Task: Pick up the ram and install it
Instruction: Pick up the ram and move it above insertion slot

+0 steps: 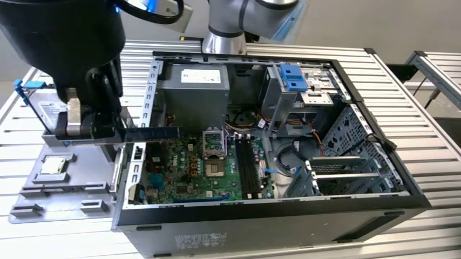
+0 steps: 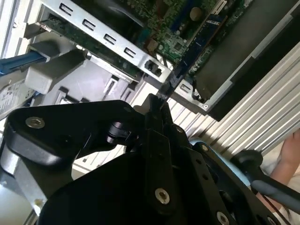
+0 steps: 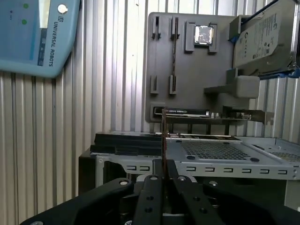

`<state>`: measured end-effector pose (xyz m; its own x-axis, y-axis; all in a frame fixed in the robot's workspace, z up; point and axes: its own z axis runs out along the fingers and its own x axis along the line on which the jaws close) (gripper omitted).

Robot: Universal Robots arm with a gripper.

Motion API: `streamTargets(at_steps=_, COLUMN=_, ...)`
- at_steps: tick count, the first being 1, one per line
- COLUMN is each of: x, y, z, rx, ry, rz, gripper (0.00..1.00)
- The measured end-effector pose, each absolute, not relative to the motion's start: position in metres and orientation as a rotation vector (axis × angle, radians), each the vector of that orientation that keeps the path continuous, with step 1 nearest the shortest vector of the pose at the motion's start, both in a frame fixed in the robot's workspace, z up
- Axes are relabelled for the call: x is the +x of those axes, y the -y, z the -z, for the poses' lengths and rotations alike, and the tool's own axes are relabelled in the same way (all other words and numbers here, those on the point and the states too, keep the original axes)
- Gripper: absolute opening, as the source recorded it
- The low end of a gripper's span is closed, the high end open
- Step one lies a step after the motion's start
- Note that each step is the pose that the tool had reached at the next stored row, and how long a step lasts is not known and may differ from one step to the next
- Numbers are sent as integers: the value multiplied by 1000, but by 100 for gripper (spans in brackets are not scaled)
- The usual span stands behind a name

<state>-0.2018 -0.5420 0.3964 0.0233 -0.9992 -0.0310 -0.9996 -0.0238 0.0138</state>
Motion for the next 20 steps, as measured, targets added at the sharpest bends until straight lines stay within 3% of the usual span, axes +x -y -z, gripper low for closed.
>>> streamTargets(at_steps=20, x=-128, y=542, z=-396, rx=-2238, ry=-2187, rz=-50, gripper=0)
